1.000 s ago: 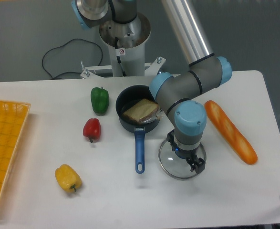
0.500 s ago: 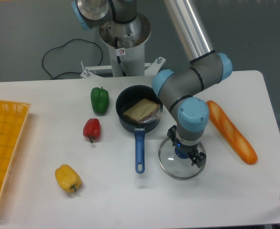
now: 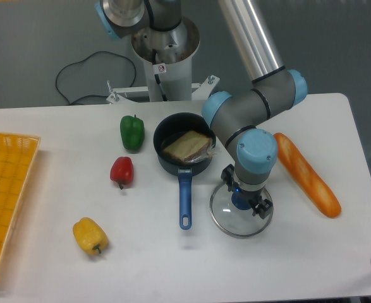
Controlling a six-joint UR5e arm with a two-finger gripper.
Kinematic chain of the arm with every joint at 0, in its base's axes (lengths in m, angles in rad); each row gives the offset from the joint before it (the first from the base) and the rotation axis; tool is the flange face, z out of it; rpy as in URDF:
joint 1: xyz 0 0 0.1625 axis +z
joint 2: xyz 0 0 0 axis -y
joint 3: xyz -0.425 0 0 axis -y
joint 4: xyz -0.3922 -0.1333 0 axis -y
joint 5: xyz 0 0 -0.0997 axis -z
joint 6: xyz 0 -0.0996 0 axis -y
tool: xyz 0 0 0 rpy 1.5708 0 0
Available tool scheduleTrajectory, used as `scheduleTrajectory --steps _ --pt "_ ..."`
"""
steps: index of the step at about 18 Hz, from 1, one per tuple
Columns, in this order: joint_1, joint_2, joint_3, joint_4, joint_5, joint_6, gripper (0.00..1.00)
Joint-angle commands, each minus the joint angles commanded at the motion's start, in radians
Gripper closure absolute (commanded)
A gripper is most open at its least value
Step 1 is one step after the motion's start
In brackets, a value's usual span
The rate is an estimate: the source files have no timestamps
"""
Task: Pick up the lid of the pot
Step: 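Close the gripper around the blue knob of the glass lid, then lift the glass lid up off the table by its knob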
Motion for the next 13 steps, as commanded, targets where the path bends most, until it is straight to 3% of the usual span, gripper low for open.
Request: scheduleTrajectory --steps 3,6,11,13 --pt "0.000 -0.003 0.008 -0.002 0.000 -0.017 0.40" --pt "-0.002 -0.003 0.011 -0.002 0.000 -0.032 0.56" --pt "-0.003 -0.005 0.043 -0.012 0.003 -0.045 0.61" --pt "-0.005 -0.005 0.072 -0.044 0.005 -0.045 0.61"
